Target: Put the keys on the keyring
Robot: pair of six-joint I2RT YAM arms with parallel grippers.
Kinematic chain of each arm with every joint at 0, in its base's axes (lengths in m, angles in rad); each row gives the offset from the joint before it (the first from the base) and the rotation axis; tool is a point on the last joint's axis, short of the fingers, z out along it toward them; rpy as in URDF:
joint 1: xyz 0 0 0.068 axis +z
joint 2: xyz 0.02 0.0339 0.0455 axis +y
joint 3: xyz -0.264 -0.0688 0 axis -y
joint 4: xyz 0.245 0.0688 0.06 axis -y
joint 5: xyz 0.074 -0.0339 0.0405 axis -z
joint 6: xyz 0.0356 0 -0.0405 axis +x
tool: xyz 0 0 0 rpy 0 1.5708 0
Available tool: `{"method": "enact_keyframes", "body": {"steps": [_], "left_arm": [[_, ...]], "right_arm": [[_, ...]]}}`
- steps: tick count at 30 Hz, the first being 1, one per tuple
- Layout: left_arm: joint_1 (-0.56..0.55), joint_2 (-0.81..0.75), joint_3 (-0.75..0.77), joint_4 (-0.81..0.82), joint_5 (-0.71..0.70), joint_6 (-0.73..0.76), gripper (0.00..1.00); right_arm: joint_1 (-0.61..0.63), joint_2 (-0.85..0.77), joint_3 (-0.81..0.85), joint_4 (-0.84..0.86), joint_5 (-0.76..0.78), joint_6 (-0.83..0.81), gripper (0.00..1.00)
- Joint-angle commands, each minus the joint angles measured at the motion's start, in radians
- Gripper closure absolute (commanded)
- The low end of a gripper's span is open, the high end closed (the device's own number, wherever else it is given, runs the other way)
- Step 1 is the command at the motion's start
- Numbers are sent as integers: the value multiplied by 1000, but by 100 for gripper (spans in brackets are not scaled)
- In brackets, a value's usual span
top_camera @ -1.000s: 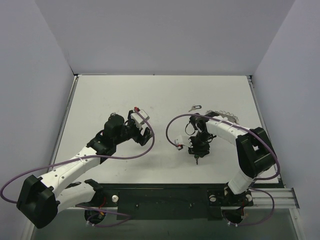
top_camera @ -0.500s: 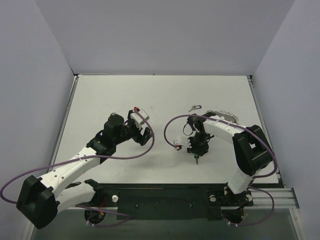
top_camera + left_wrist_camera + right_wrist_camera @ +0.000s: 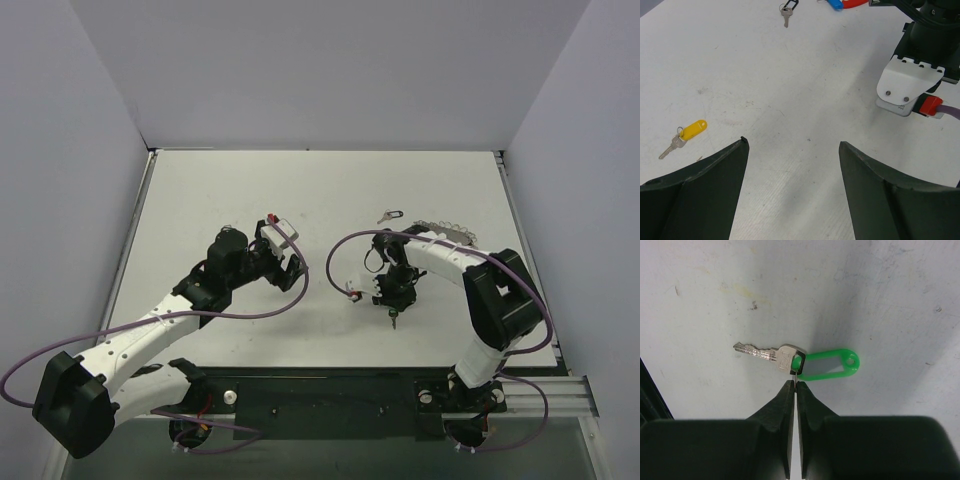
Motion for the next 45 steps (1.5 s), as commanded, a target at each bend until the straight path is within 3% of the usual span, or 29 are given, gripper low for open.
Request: {"method": "enact_keyframes", "body": {"steps": [1,5,9,14,17,23,26,34,45], "left_arm": [[-3,-24,43,13,16,14,17],[-3,-21,42,24,71,18,24],[-3,-18,28,73,221,25,35],[-4,-13,-9,220,398,-37,42],[-26,1,-41,353,444,-162,48],[-269,79,-12,420,242,-104,49],[-348,181,26,501,219,-107,54],[-451,382,115,582,200,-99,59],[-512,499,178,572,146,-71,61]], "right_arm": [[11,11,30,-69,4,-7,100],[8,-12,46,-93,12,-4,100],[-12,-84,77,-152,-37,-4,100],[-51,-210,89,-248,-243,-24,100],[-77,-294,85,-291,-330,-27,100],[-99,-416,85,-386,-422,-43,100],[-101,-449,91,-423,-444,-52,100],[-145,-497,83,-437,-522,-70,100],[-183,-520,62,-437,-564,-93,100]]}}
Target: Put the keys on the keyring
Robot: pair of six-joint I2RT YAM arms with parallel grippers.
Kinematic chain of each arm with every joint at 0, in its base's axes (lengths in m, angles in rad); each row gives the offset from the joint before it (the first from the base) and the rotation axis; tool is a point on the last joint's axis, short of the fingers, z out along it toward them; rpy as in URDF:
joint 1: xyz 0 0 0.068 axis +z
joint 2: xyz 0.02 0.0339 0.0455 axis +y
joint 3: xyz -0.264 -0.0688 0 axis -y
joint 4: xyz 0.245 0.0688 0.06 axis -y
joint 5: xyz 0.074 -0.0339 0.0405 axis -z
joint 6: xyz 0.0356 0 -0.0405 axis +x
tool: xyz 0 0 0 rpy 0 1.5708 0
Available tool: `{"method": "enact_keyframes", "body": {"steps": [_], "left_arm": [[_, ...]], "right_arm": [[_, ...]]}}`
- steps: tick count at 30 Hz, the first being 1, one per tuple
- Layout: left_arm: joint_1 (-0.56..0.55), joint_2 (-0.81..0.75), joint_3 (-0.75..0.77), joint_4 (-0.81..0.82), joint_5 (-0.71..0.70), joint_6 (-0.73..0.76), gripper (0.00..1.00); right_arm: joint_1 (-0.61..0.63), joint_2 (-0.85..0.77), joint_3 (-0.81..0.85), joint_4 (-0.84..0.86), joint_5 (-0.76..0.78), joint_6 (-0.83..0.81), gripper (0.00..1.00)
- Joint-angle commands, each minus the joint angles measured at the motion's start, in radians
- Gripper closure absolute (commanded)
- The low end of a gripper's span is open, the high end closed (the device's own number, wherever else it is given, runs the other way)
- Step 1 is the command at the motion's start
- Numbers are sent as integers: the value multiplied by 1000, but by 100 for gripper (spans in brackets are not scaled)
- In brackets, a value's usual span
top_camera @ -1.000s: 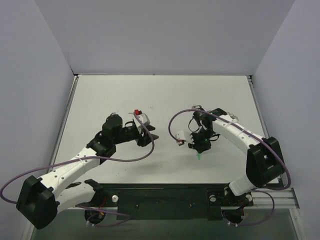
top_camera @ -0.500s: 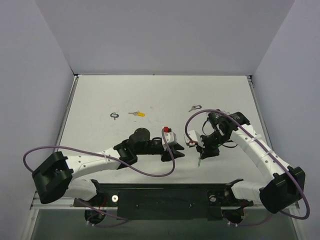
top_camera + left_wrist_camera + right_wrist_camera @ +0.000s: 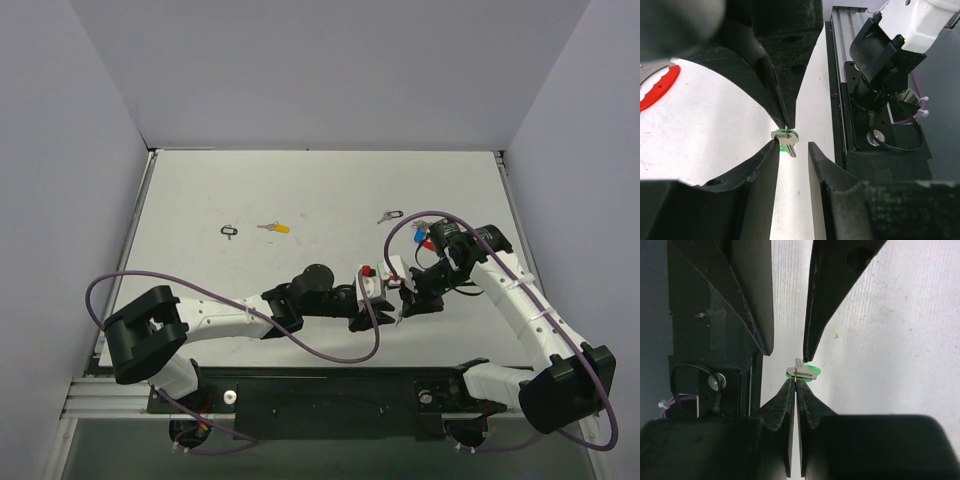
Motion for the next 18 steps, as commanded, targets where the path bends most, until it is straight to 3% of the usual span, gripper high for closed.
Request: {"method": "enact_keyframes", "body": {"steps": [1,18], "left_arm": [[-17,27,59,39,-44,35,61],[-35,72,84,22,-92,62,63]], "right_arm": [[-12,-24,-2,-55,-68,-25,100],[-24,-25,1,-64,-97,-35,100]]}}
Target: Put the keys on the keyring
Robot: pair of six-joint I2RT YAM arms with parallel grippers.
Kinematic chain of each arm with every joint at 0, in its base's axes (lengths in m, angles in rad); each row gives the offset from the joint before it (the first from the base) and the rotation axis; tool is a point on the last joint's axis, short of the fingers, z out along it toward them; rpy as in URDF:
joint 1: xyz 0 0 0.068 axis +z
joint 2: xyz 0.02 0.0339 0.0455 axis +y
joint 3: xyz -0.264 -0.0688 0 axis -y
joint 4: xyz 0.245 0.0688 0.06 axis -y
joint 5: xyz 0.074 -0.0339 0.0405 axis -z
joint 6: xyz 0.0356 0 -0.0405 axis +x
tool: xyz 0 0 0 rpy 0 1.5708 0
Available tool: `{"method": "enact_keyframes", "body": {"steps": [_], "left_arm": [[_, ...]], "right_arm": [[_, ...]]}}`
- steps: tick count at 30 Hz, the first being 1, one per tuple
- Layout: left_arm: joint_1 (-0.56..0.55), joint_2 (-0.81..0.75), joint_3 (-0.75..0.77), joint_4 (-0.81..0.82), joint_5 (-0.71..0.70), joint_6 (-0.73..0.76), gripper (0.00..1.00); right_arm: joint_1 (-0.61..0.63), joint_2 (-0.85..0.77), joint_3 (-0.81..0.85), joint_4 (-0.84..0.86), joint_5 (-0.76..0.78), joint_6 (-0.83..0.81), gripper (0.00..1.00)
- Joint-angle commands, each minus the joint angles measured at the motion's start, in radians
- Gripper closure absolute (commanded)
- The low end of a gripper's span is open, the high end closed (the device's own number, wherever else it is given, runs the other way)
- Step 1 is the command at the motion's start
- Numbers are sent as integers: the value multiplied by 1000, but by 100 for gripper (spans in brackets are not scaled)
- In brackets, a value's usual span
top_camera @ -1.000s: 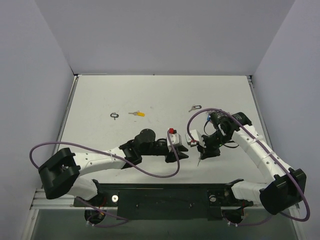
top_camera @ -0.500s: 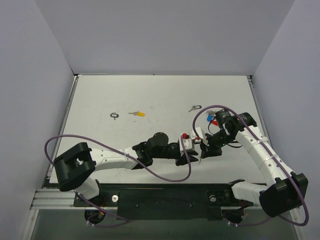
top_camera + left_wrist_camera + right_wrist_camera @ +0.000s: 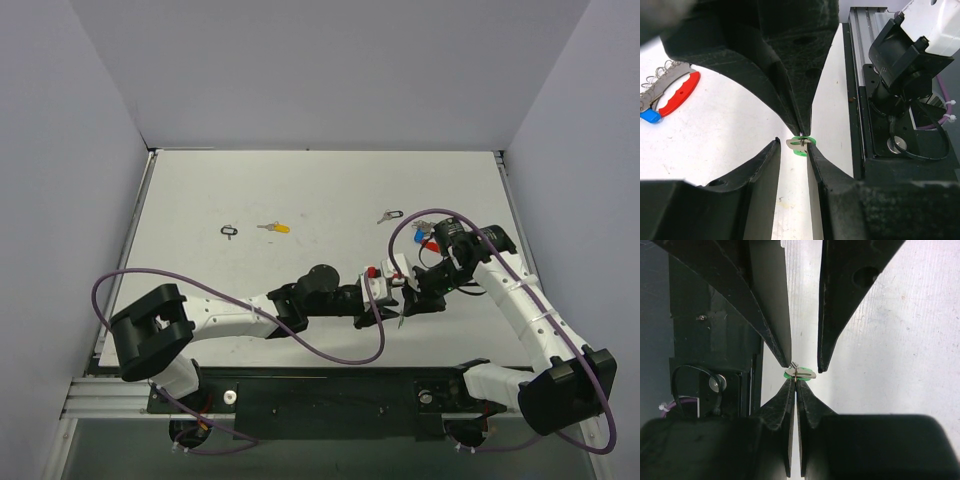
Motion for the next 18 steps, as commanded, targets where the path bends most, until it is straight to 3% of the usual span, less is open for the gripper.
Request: {"method": "enact_keyframes", "body": {"steps": [1,18], "left_arm": [[-12,32,44,28,-12,-10,63],[-11,6,-15,120,-3,-30,69]], "right_arm": [[2,-16,2,-52,-77,-19,100],[-45,-22,-6,-51,-120,-27,100]]}}
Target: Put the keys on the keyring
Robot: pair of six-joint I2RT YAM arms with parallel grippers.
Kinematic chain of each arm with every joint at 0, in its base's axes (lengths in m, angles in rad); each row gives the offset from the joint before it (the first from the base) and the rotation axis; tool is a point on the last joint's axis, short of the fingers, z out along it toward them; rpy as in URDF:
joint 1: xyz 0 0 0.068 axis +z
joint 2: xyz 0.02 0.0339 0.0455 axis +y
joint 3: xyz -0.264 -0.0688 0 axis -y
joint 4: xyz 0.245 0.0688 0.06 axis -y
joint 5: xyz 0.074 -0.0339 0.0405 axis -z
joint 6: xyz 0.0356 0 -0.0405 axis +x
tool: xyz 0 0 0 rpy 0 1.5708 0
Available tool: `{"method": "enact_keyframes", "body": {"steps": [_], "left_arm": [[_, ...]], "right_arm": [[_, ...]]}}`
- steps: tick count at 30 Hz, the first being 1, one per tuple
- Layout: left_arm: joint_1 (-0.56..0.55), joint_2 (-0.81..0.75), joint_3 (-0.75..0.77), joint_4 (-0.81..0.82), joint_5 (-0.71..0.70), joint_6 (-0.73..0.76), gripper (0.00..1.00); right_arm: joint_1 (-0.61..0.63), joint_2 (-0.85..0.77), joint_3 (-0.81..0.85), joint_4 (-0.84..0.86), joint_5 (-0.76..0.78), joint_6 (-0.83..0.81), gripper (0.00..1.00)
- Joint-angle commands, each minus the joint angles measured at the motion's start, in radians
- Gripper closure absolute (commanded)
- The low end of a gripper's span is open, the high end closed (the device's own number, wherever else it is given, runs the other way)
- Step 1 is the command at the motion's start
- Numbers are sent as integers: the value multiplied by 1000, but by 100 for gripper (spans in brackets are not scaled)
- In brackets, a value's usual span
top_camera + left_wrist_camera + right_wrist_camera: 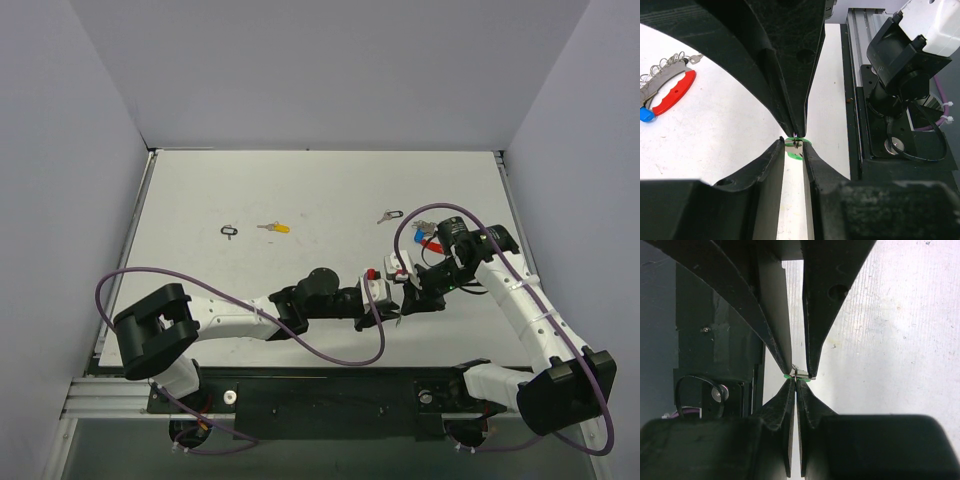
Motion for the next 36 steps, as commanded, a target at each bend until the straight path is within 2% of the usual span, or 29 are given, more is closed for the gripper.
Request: {"method": "enact_keyframes", "body": {"steps": [1,5,9,14,20,21,25,26,29,31,36], "left_arm": [[-4,-11,6,63,4,-9,70],[-4,-11,5,63,4,-12,72],[-4,-11,8,59,8,-11,79],[-4,-8,14,60,13,-21,80],[-3,-5,16,73,20,-31,91],[-3,-5,14,77,26,-31,100],[8,-14,-24,157,70,-80,100],[12,-17,-35,175,71,-95,100],[25,-37,-90,267,60,-135,100],[34,-47,-125,332,48,-172,100],[43,-63,-179,465,19,-230,100]], "right_arm": [[-6,-19,-6,-48,-55,-17,100],[-6,-20,-9,-45,-55,-18,100],[-6,-18,-7,-44,-55,-18,100],[-6,-17,-10,-42,-53,-17,100],[-8,-17,-13,-30,-52,-6,100],[-9,-17,-15,-27,-50,-1,100],[-16,-20,-20,-13,-55,14,100],[-19,-23,-18,-13,-64,17,97],[-51,-31,-12,-15,-108,31,78],[-74,-41,-10,-16,-134,35,70],[-131,-60,-1,-28,-217,37,63]]}}
